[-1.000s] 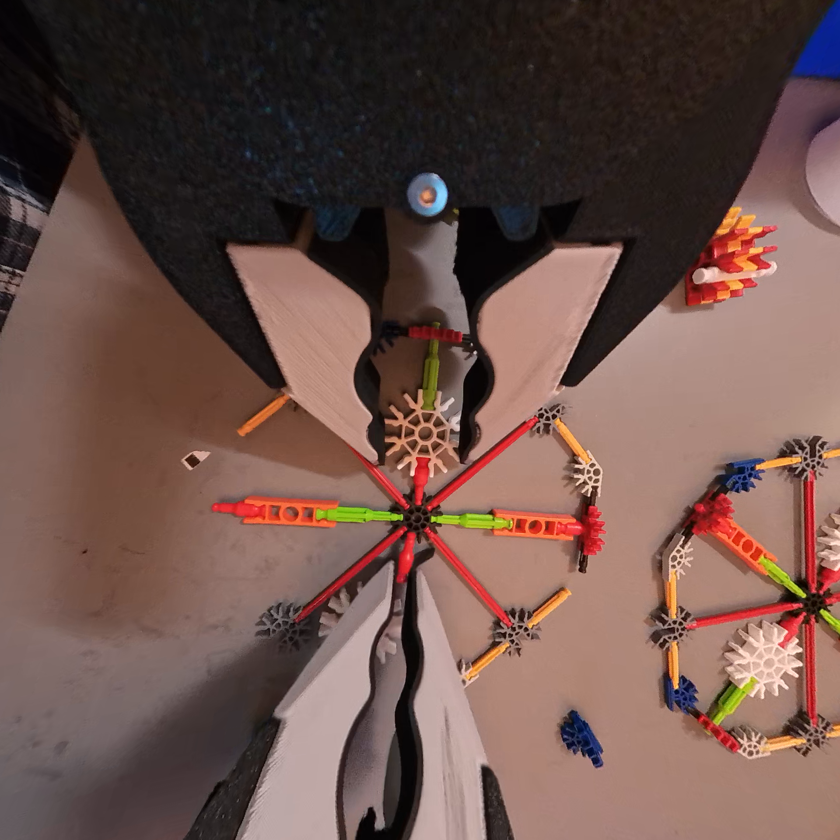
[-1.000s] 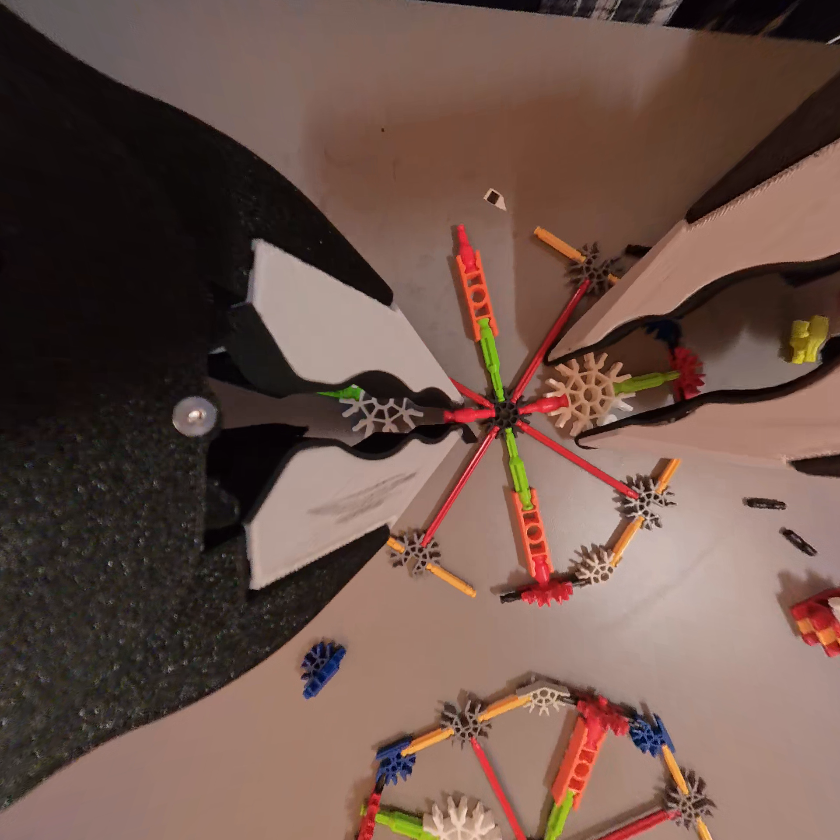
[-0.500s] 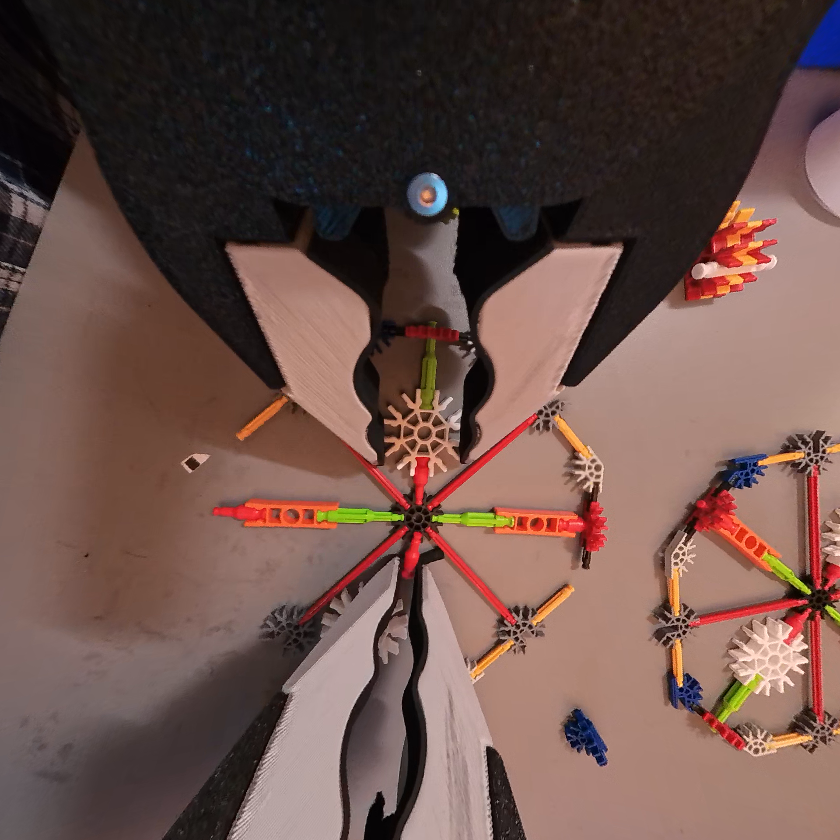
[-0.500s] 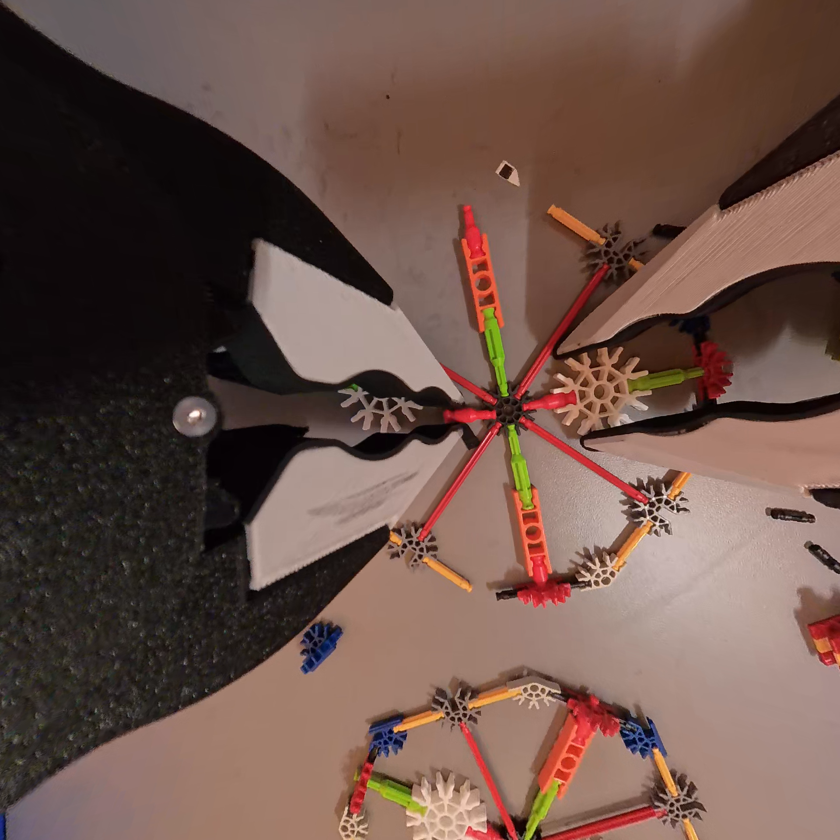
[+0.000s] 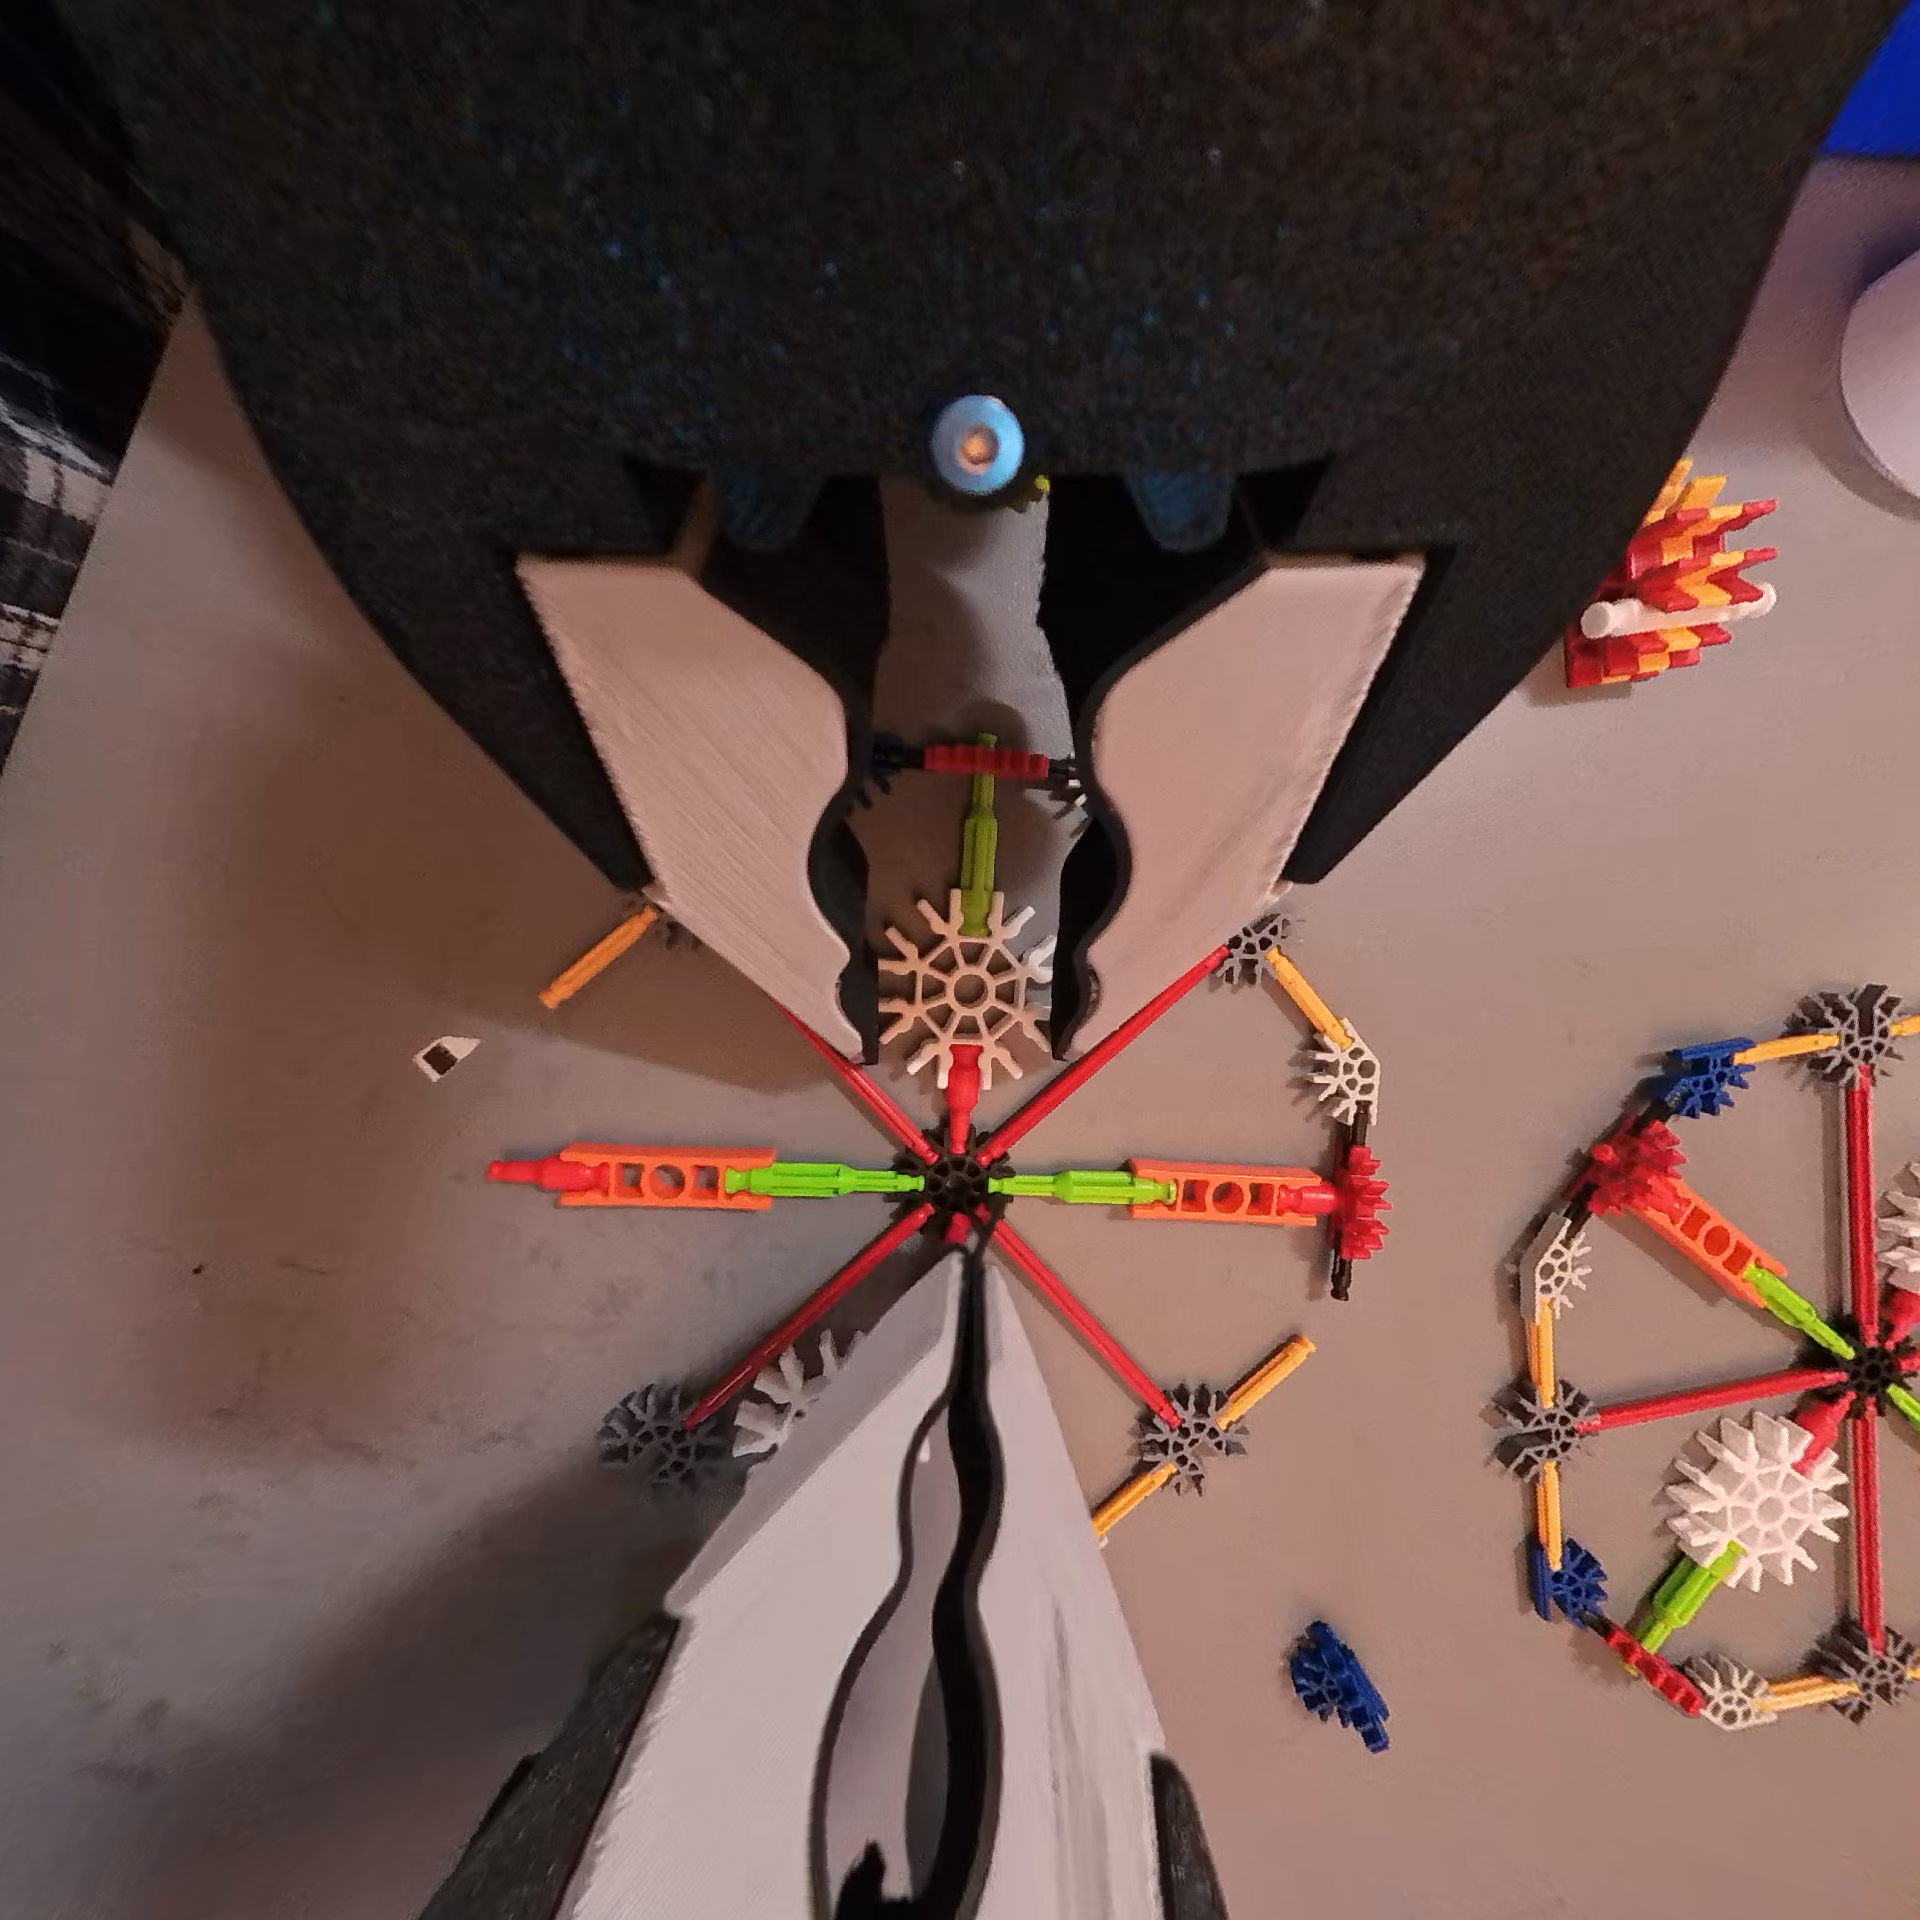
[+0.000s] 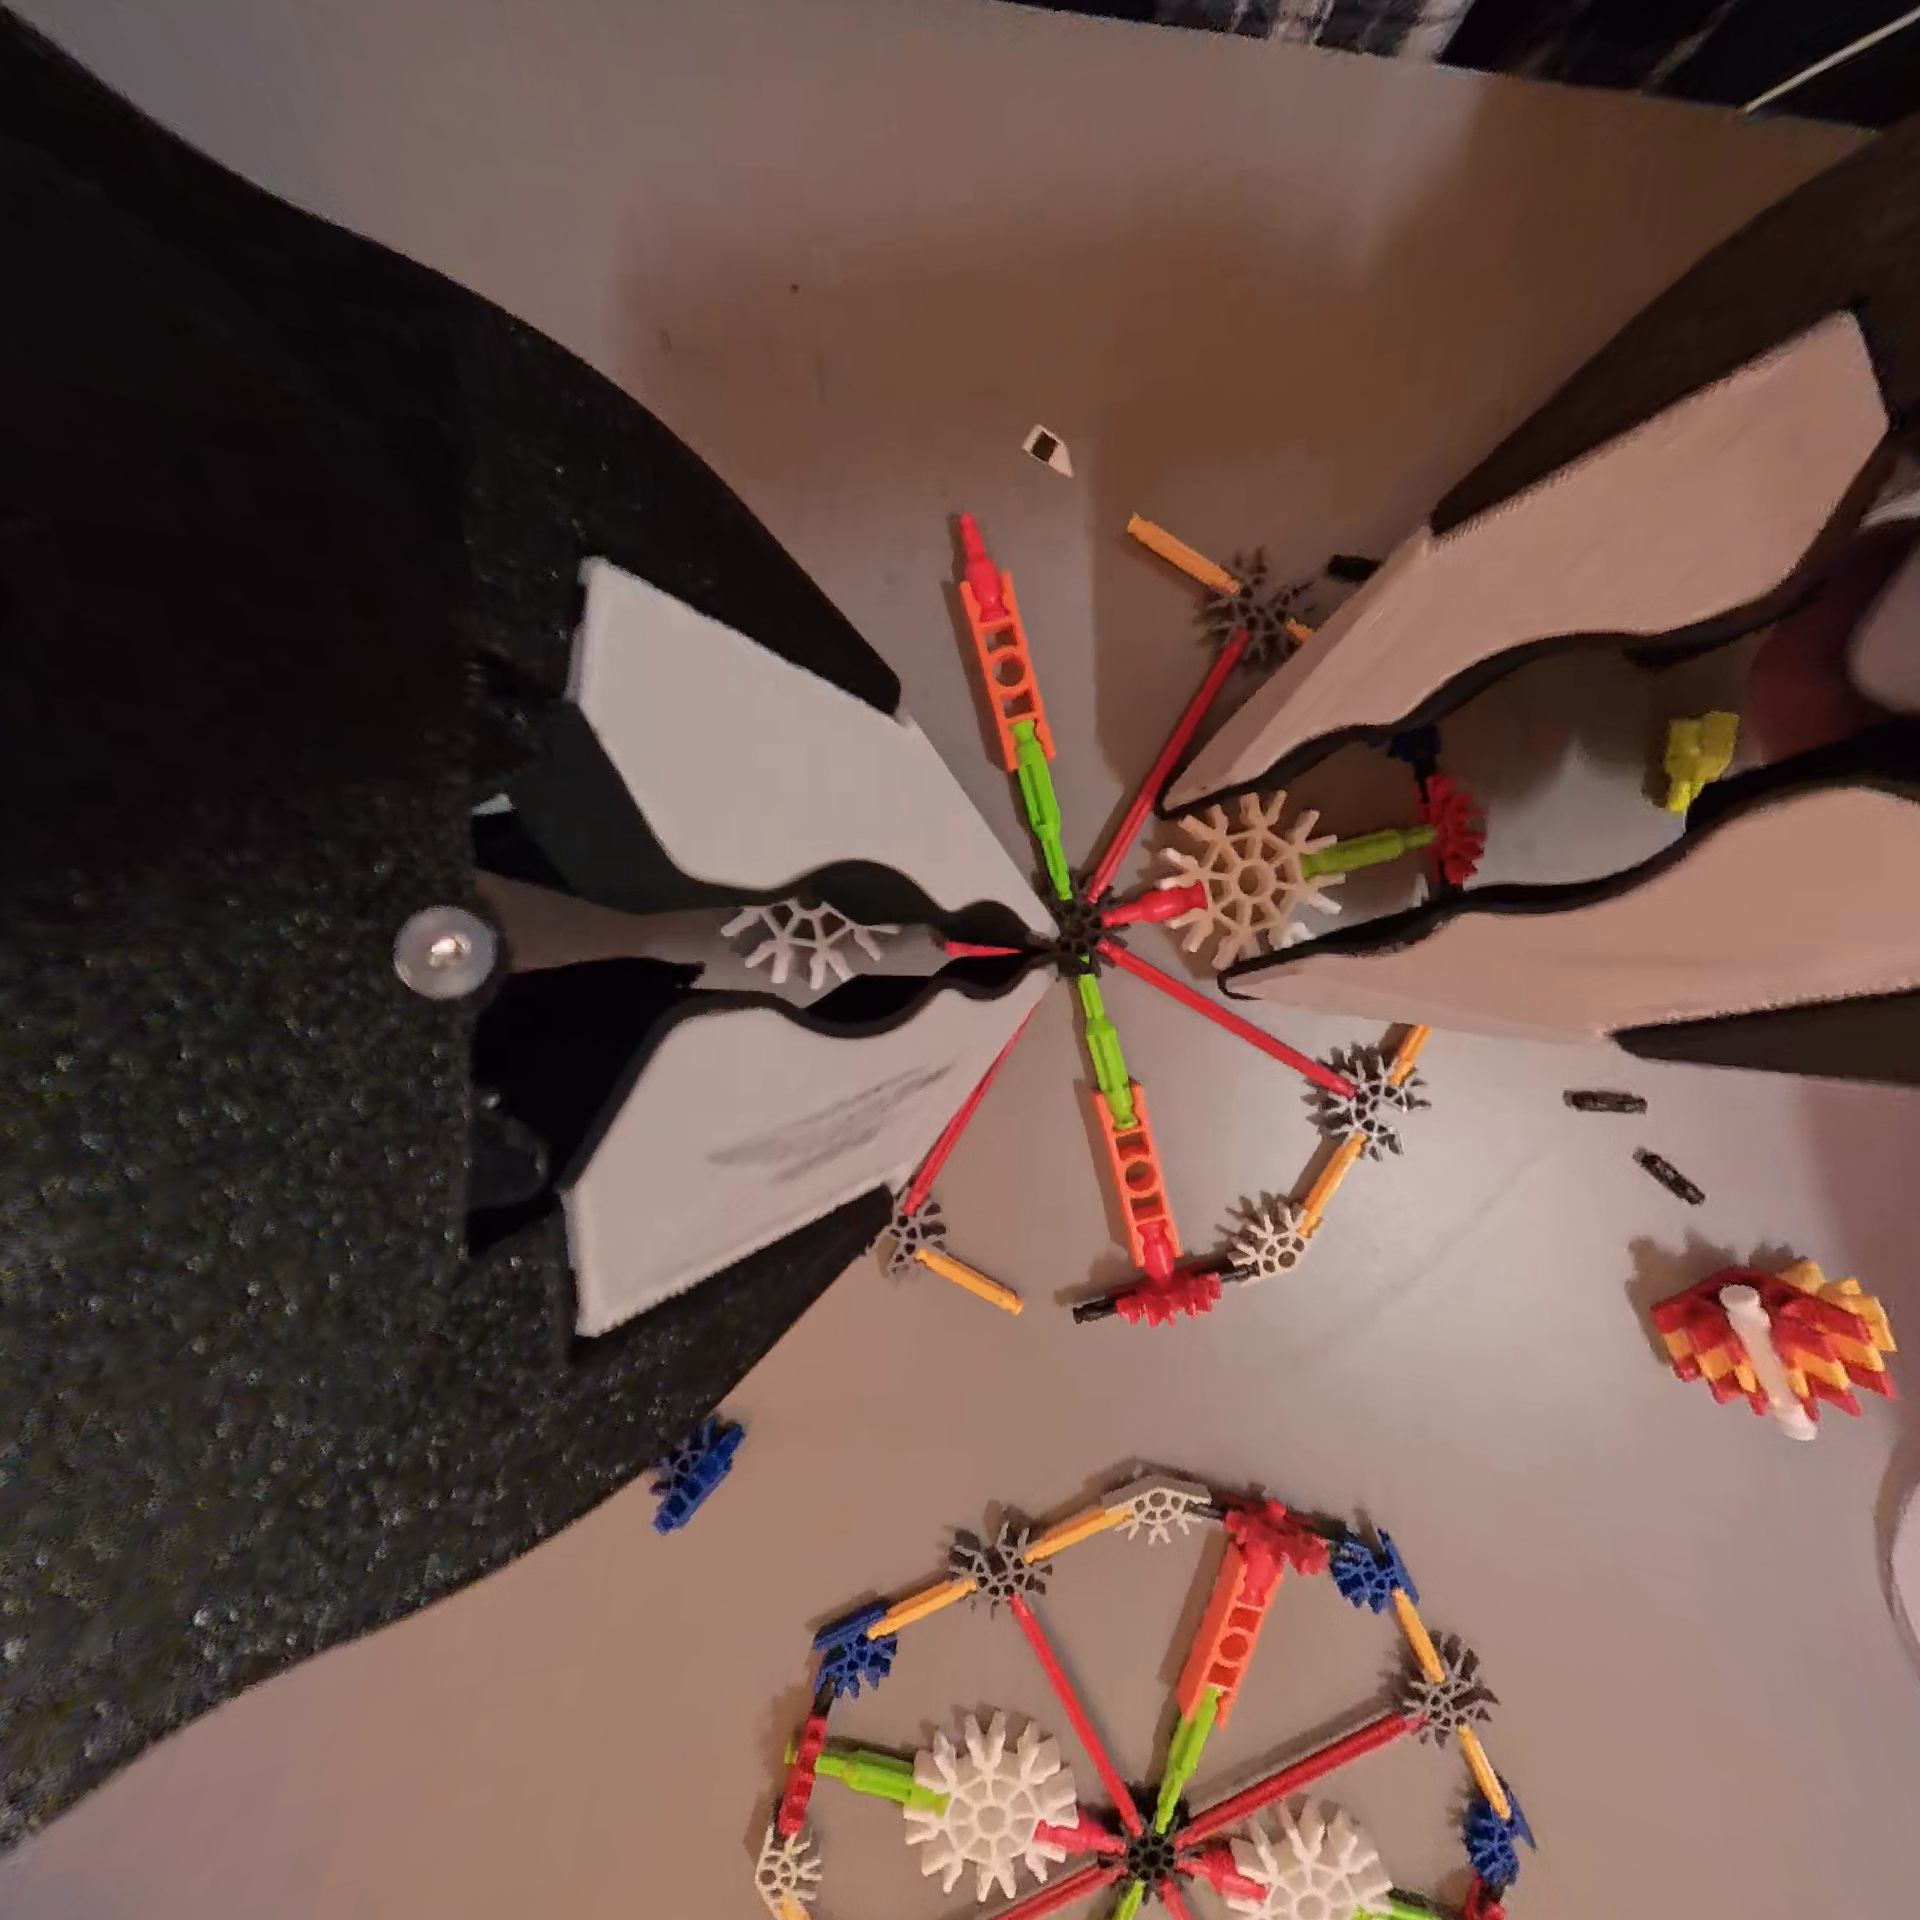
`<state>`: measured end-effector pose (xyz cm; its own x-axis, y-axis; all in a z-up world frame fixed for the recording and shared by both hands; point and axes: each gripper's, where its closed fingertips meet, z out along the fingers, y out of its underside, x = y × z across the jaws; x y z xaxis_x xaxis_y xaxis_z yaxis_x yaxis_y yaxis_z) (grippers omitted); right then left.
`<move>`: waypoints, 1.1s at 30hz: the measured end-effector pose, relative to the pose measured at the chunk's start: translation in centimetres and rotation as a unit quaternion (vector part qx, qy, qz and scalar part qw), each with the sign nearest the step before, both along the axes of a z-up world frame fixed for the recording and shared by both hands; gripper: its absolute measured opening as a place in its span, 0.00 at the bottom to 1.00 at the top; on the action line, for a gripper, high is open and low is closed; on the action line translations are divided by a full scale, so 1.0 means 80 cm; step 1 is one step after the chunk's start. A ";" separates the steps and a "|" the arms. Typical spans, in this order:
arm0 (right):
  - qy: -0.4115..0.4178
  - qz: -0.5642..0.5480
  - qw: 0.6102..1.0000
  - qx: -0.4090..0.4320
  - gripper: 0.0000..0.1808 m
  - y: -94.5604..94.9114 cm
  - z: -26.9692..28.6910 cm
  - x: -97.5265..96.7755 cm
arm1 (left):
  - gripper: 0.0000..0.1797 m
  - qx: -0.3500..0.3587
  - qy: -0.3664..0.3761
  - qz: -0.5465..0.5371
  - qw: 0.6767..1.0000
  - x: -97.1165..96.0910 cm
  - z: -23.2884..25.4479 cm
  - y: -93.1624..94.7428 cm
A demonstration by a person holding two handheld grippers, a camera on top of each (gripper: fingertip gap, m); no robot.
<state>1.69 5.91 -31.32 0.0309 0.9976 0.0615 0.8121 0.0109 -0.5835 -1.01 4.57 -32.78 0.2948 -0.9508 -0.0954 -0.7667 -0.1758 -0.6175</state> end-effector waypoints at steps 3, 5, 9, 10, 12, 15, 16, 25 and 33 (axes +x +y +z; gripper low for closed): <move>-0.002 -0.004 1.000 -0.005 0.00 0.001 -0.007 0.001 | 0.17 0.000 -0.001 0.002 1.000 -0.001 0.000 0.000; -0.006 0.000 1.000 -0.008 0.00 -0.001 -0.010 0.002 | 0.17 0.000 -0.002 0.003 1.000 -0.001 0.000 0.000; -0.006 -0.003 1.000 -0.017 0.00 -0.002 -0.013 0.002 | 0.17 -0.001 -0.002 0.003 1.000 -0.002 0.000 0.000; -0.005 -0.007 1.000 -0.023 0.00 -0.002 -0.013 0.002 | 0.17 0.000 -0.003 0.003 1.000 -0.002 0.000 0.000; -0.003 -0.015 0.999 -0.035 0.00 -0.002 -0.014 0.002 | 0.17 -0.001 -0.002 0.003 1.000 -0.003 0.000 0.000; -0.001 -0.022 0.998 -0.055 0.00 -0.003 -0.014 0.003 | 0.17 -0.002 -0.003 0.003 1.000 -0.003 0.000 0.000; -0.003 -0.024 0.998 -0.060 0.00 -0.003 -0.015 0.003 | 0.17 -0.002 -0.003 0.002 1.000 -0.003 0.000 -0.001; -0.125 -0.025 0.991 -0.051 0.00 -0.004 -0.016 0.004 | 0.17 -0.015 -0.016 -0.001 1.000 -0.003 0.000 -0.001; -0.174 -0.042 0.980 -0.083 0.00 -0.005 -0.017 0.002 | 0.17 -0.024 -0.023 -0.006 0.999 -0.003 -0.001 0.000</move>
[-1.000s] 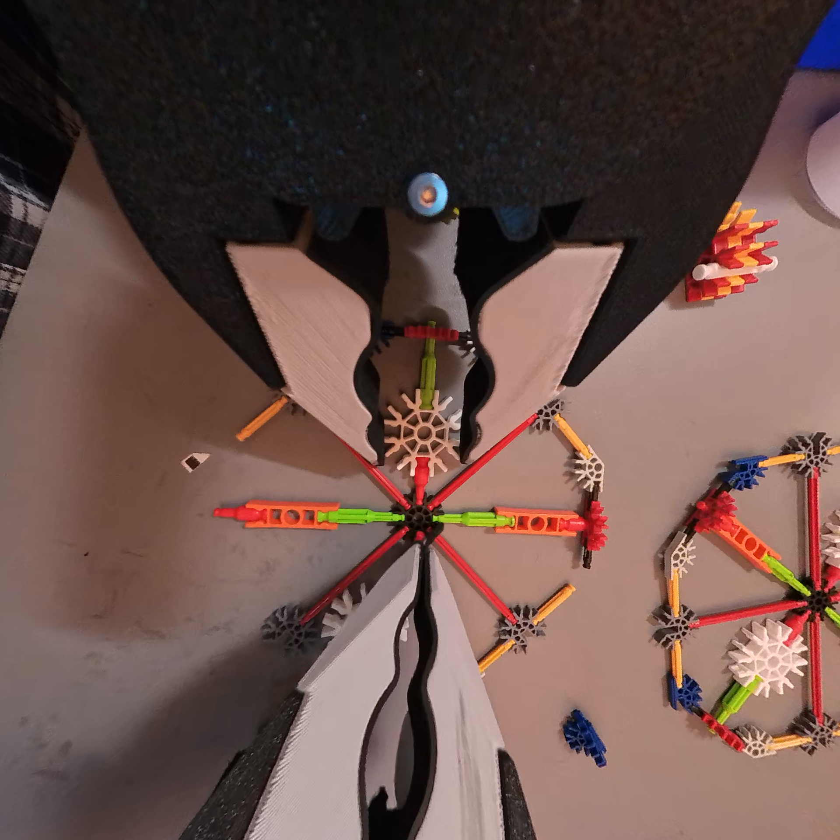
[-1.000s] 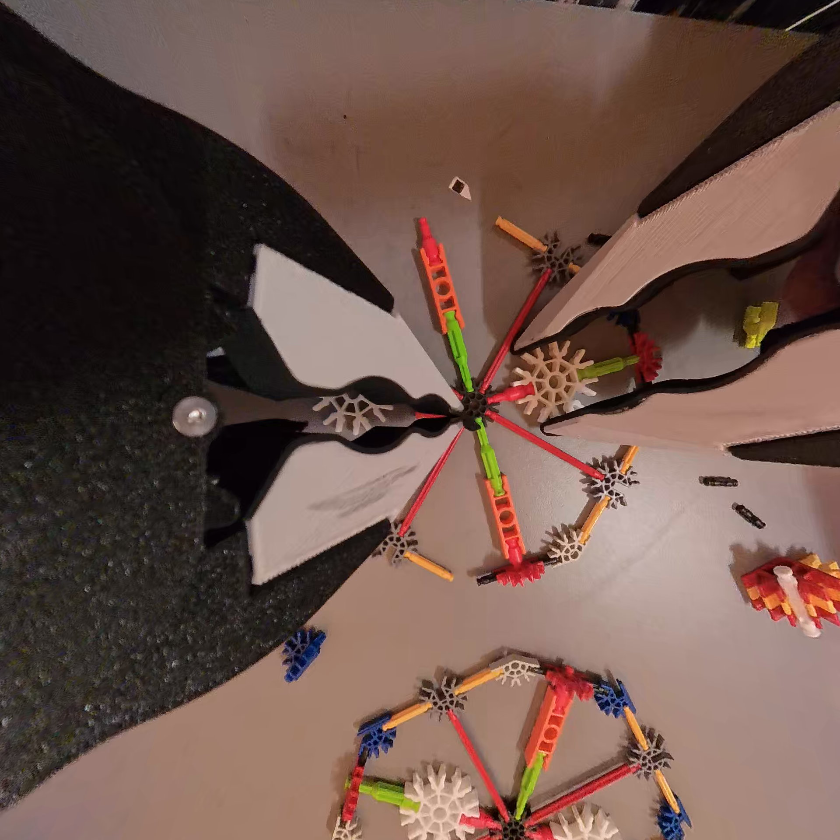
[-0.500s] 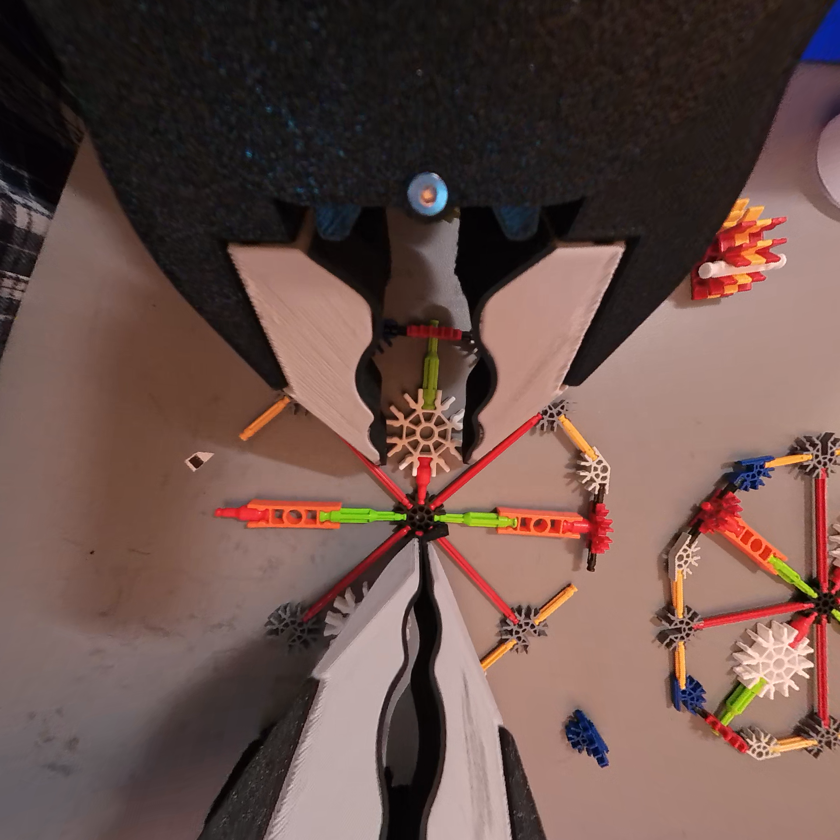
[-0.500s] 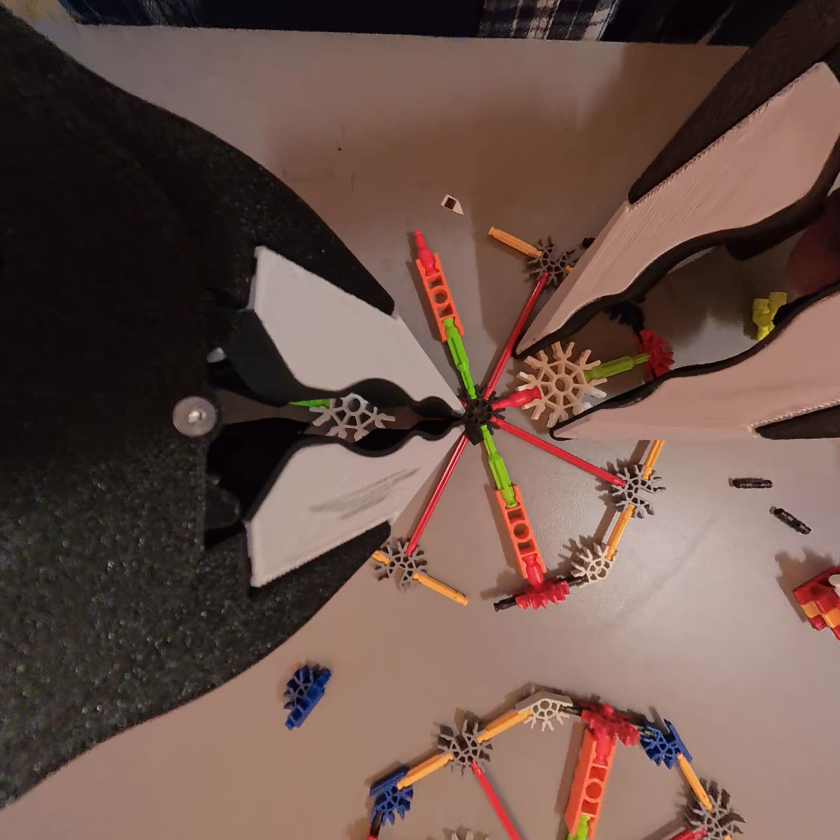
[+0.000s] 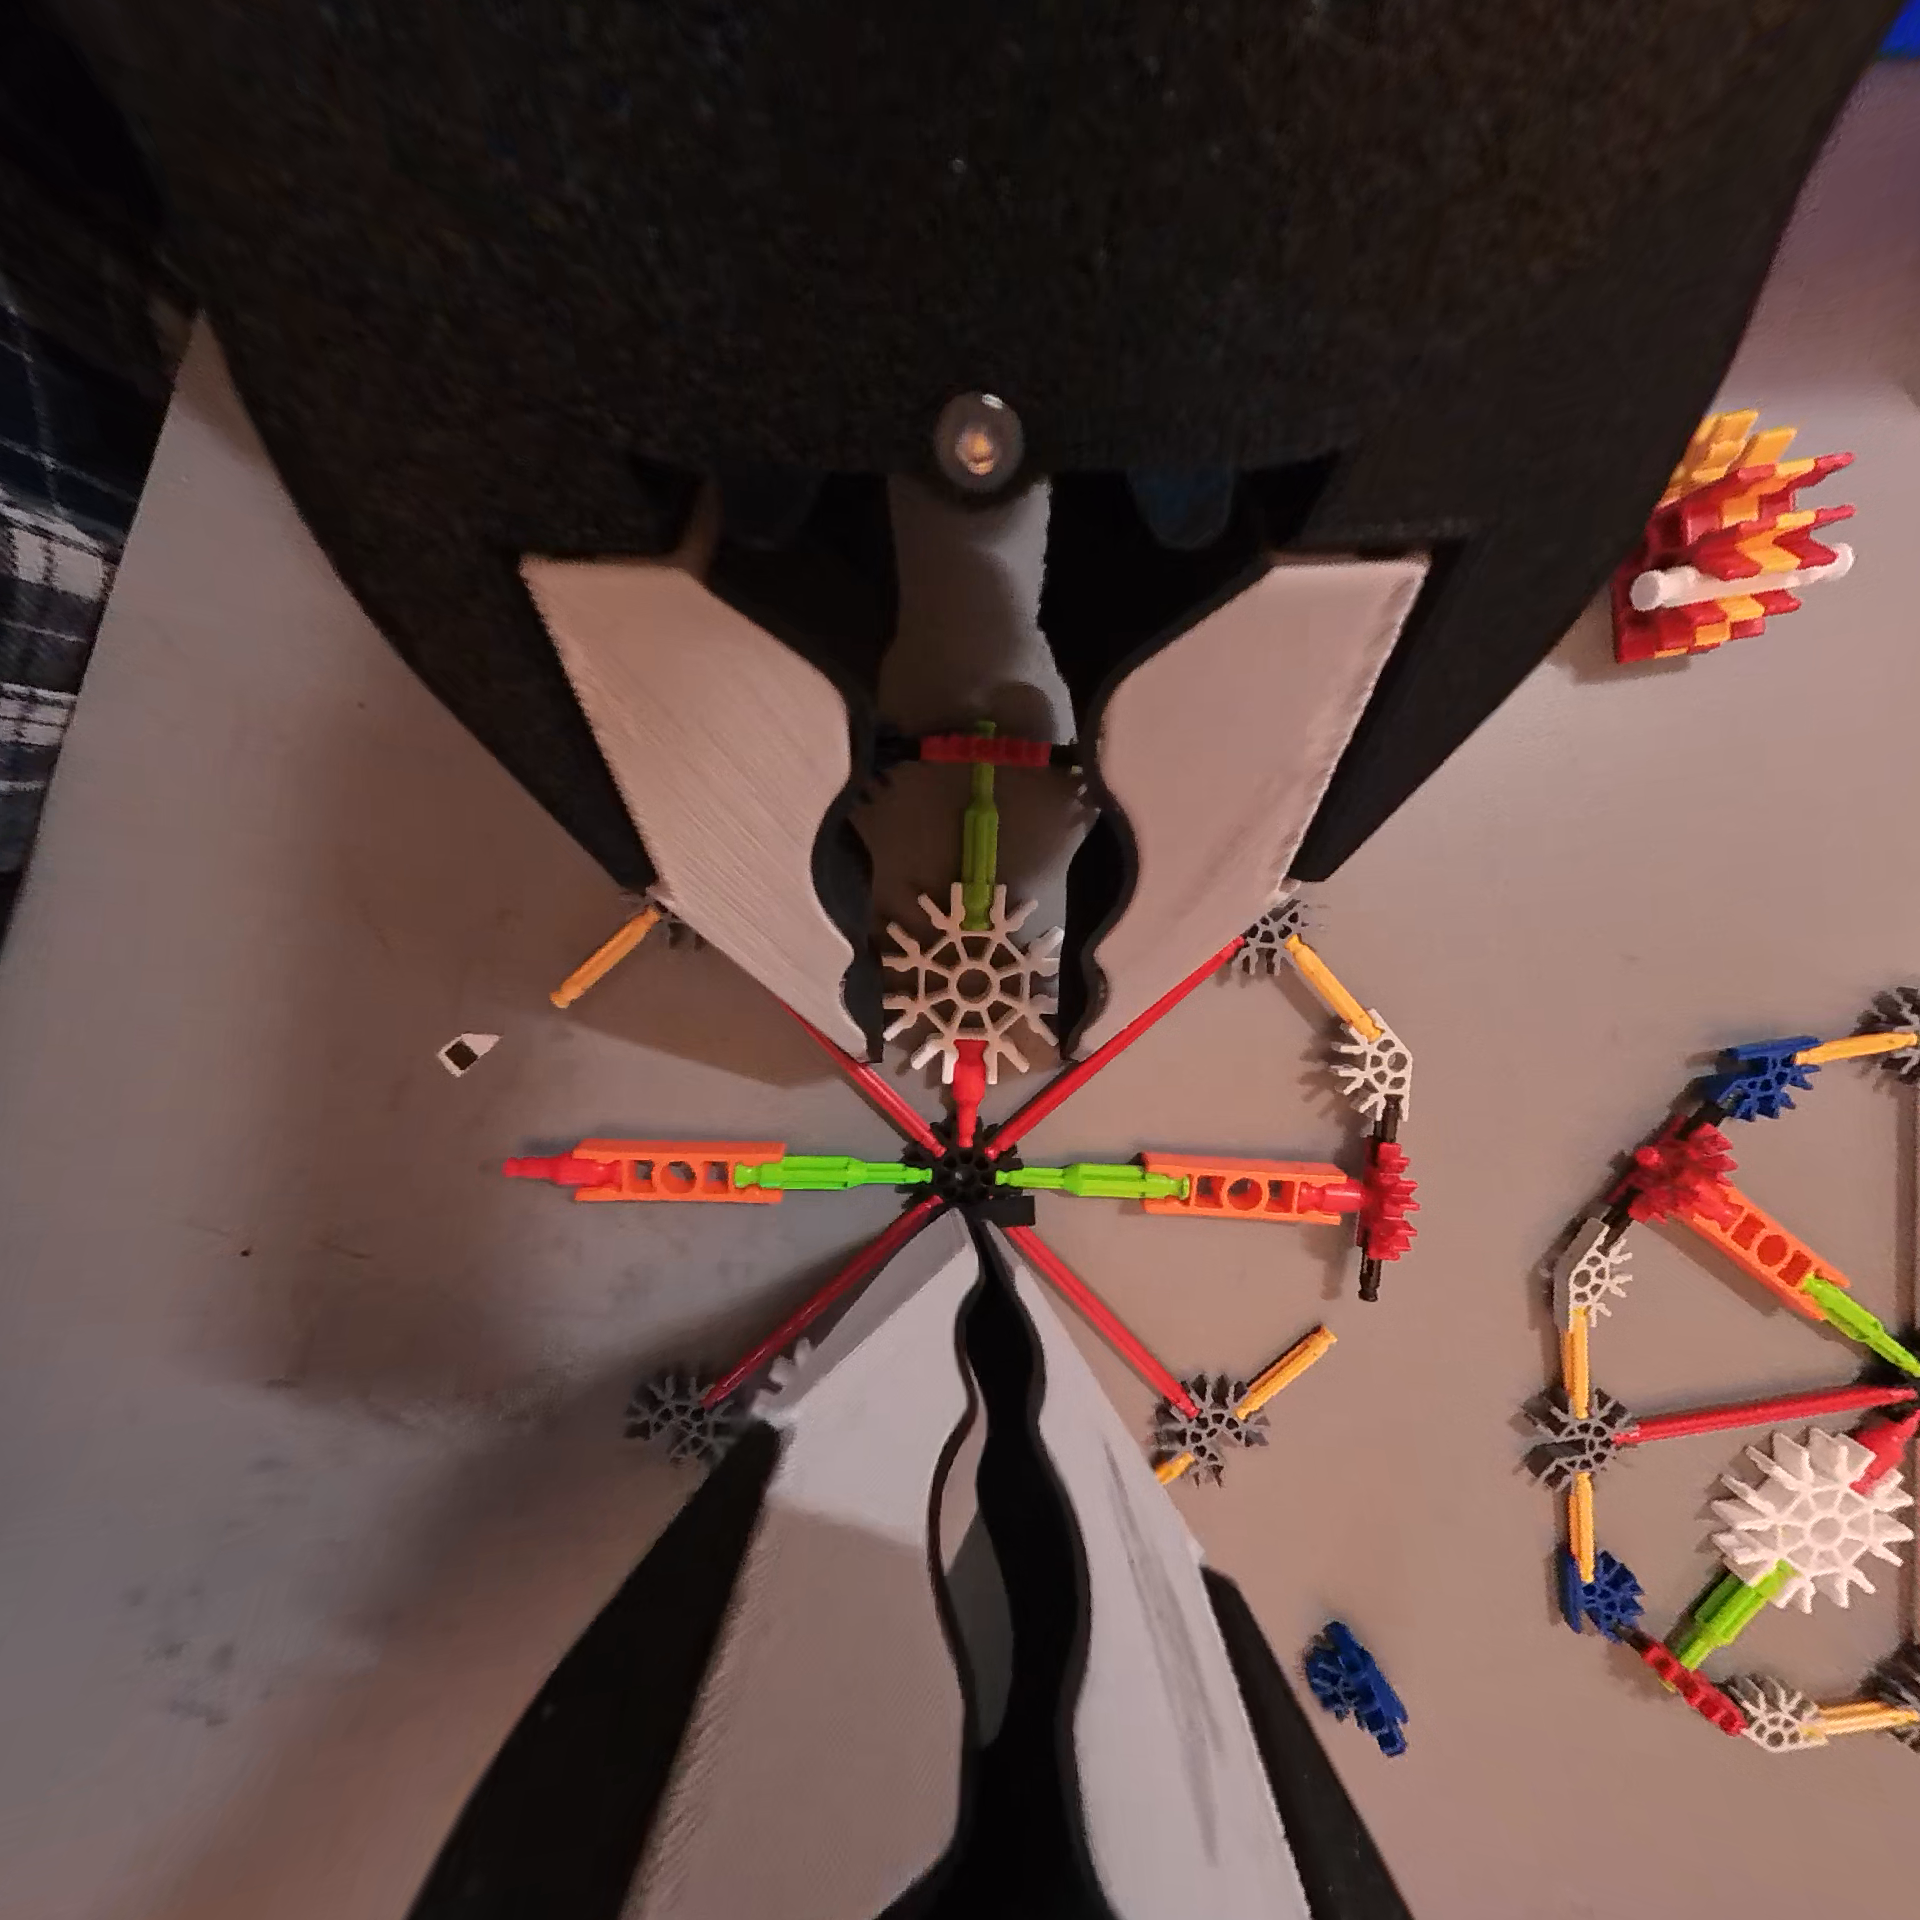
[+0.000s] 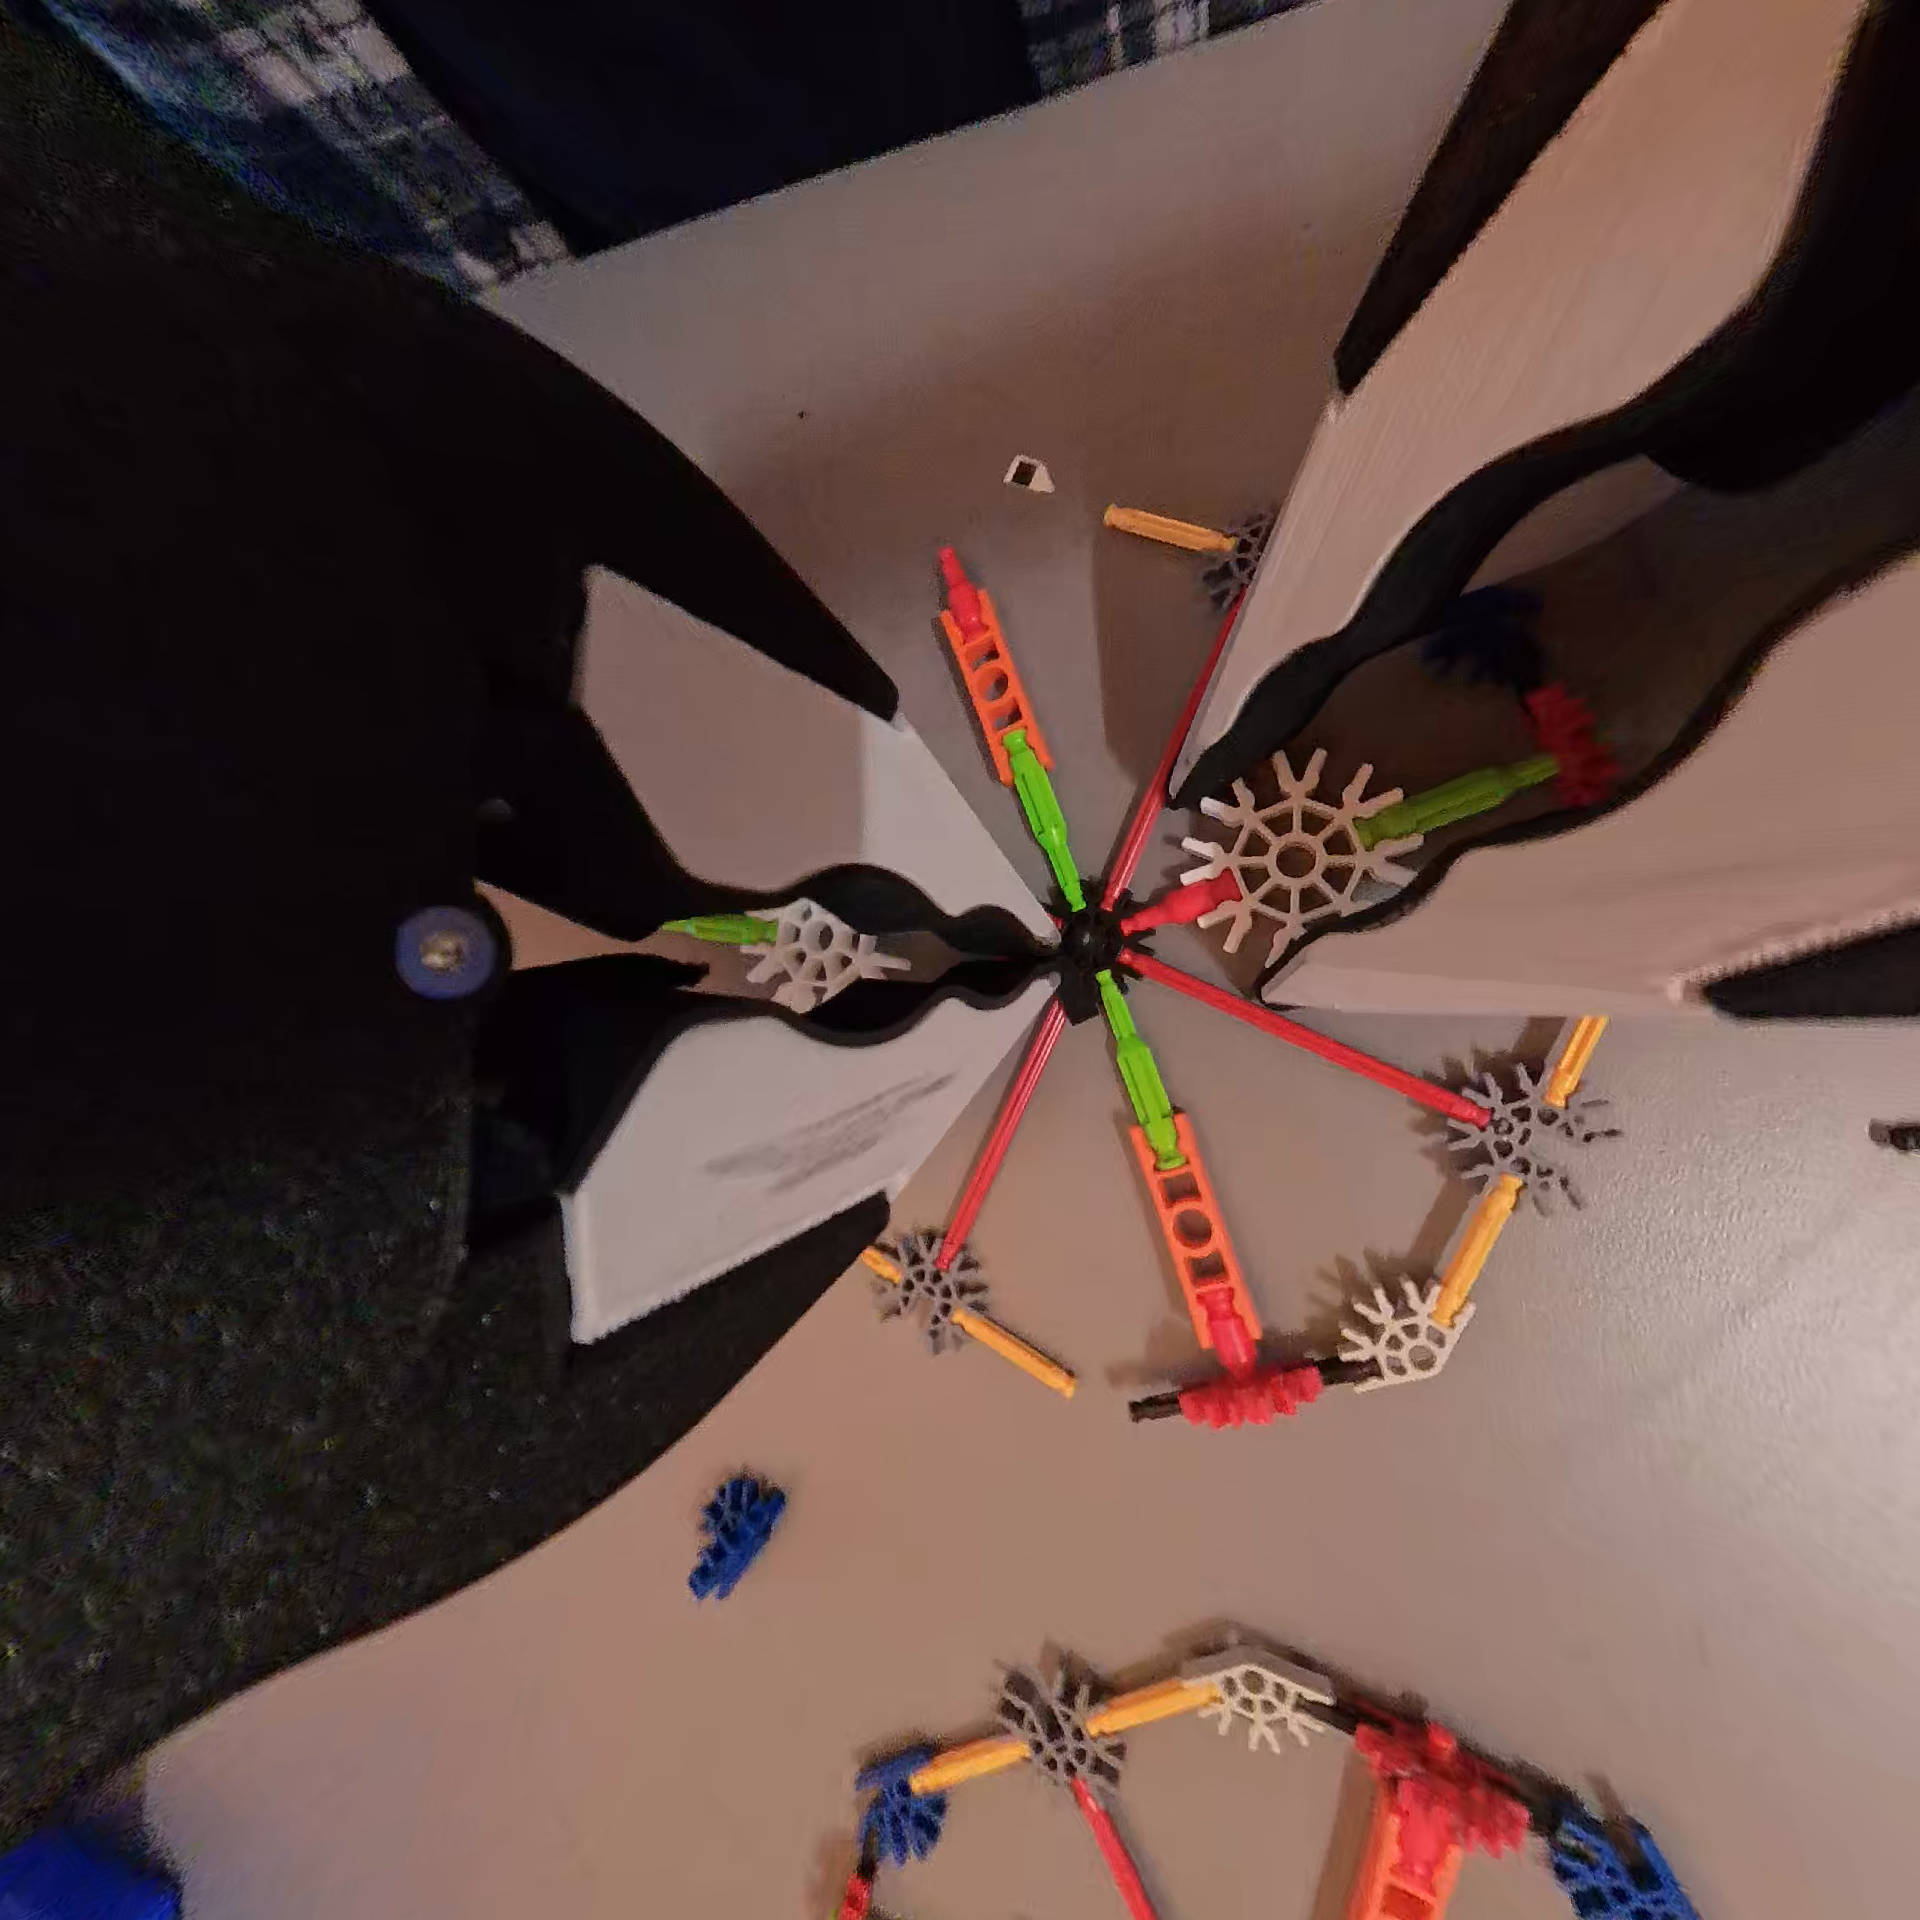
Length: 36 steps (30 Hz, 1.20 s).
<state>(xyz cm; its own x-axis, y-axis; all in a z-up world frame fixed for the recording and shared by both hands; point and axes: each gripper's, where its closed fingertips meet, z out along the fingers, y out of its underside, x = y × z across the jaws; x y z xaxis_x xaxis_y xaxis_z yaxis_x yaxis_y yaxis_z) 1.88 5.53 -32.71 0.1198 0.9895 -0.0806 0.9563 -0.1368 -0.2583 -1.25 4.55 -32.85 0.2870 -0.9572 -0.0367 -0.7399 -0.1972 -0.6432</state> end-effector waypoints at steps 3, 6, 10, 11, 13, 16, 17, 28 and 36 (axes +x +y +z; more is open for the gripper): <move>0.044 -0.041 0.998 -0.021 0.00 0.000 0.000 -0.001 | 0.17 0.000 -0.003 0.001 1.000 0.000 0.000 0.000; 0.108 -0.104 0.989 -0.020 0.00 0.003 0.002 -0.006 | 0.18 -0.002 -0.007 0.005 1.000 -0.001 0.000 0.001; 0.154 -0.170 0.972 -0.053 0.00 0.007 0.007 -0.003 | 0.18 0.002 -0.011 0.013 1.000 0.000 0.000 0.002; 0.153 -0.172 0.972 -0.047 0.00 0.007 0.006 -0.003 | 0.18 0.001 -0.013 0.013 1.000 0.000 0.000 0.002; 0.146 -0.168 0.974 -0.039 0.00 0.006 0.003 -0.003 | 0.18 0.001 -0.013 0.013 1.000 0.001 0.000 0.002; 0.137 -0.164 0.976 -0.031 0.00 0.006 0.002 -0.003 | 0.18 0.002 -0.010 0.012 1.000 0.001 0.000 0.003; 0.130 -0.160 0.978 -0.024 0.00 0.006 0.002 -0.003 | 0.18 0.002 -0.011 0.011 1.000 0.001 0.000 0.003; 0.134 -0.154 0.979 0.015 0.00 0.014 0.021 0.000 | 0.18 0.003 -0.007 0.005 1.000 0.002 -0.001 0.004; 0.138 -0.108 0.984 0.035 0.11 0.010 0.044 0.051 | 0.18 0.015 0.009 -0.010 1.000 0.002 0.000 0.005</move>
